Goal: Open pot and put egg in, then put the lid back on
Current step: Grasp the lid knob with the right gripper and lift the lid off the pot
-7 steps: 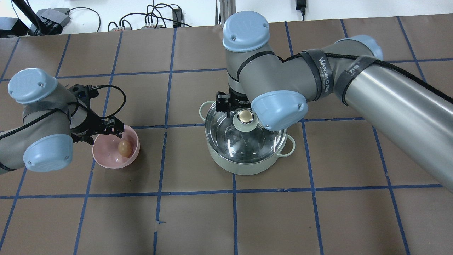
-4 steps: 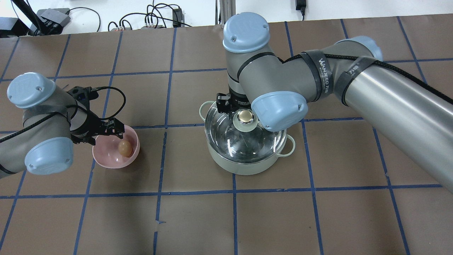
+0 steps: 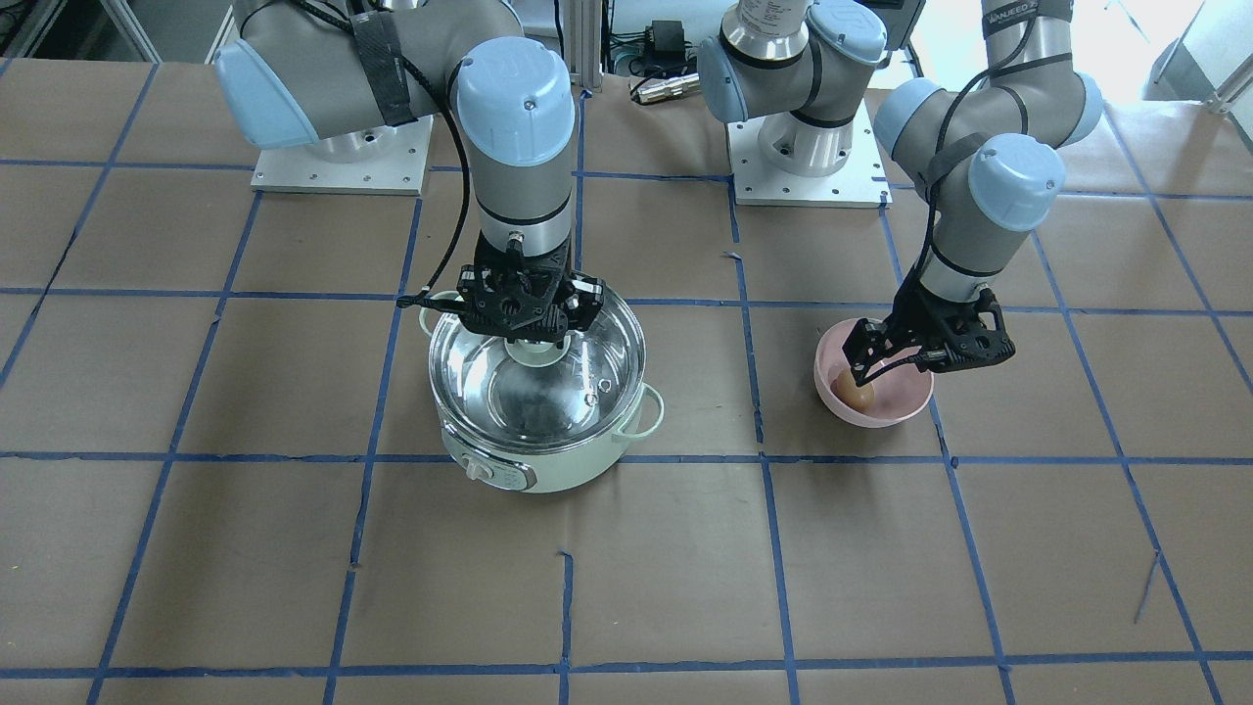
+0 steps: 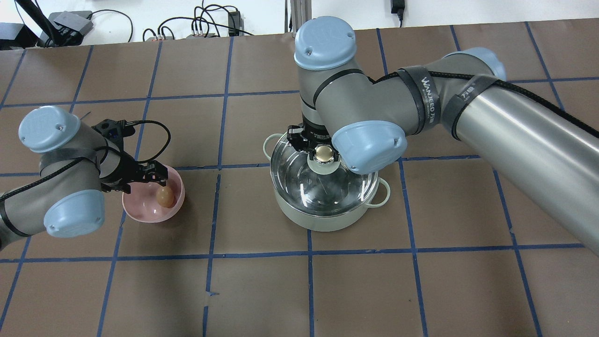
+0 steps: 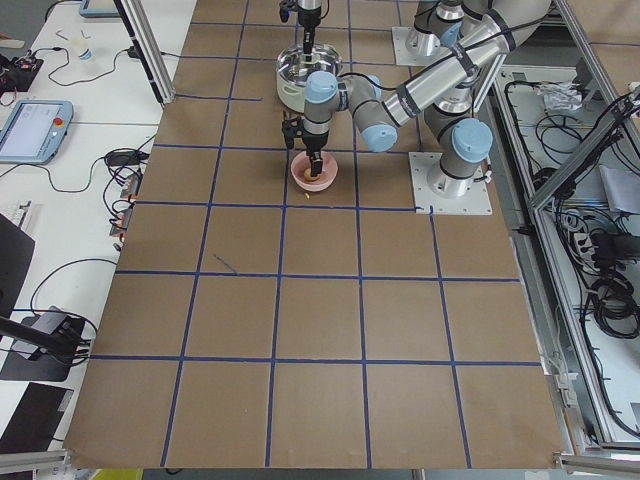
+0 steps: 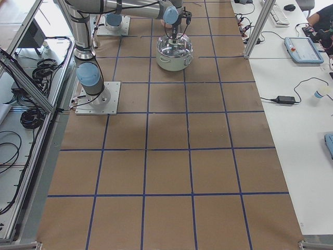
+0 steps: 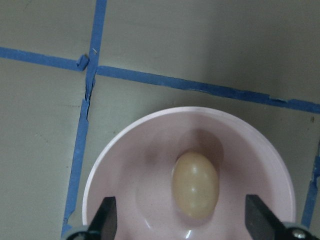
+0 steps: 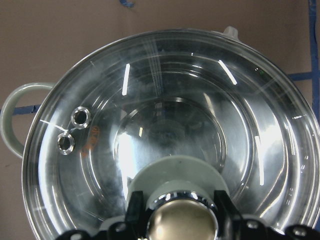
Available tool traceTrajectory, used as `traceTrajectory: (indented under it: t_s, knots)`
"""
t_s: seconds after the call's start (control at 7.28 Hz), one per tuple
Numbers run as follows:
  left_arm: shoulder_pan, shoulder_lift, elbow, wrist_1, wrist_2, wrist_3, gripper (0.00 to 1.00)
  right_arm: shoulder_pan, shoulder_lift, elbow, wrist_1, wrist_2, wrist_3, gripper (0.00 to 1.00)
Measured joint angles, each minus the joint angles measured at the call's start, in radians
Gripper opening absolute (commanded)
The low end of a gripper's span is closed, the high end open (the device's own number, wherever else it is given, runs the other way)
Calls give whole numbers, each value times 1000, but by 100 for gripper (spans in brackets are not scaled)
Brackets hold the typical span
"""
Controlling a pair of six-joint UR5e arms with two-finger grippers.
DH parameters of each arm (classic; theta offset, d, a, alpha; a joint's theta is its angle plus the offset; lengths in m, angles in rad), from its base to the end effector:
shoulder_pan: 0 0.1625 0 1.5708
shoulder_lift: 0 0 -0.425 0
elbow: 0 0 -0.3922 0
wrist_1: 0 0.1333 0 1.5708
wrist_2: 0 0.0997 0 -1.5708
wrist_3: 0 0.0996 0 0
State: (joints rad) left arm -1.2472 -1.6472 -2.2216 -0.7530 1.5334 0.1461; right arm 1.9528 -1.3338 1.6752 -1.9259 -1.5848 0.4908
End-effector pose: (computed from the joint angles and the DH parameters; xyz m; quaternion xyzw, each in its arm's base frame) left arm 0.0080 -0.4548 0.2354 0.0877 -0.9949 0.0484 0.0076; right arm 0.3350 -0.4801 0.3461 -0.0544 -0.9985 0.0092 0.0035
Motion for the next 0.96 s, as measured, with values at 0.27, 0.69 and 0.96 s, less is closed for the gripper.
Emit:
traceTrajectory:
  t_s: [0.27, 0.69, 0.96]
  knots:
    - [1, -23, -13, 32, -42, 8, 91, -5, -7, -17, 9, -3, -3, 36]
    - [2, -33, -17, 36, -54, 14, 91, -48, -28, -119, 119, -6, -16, 36]
    - [2, -39, -19, 38, -58, 14, 91, -150, -82, -158, 208, -1, -118, 36]
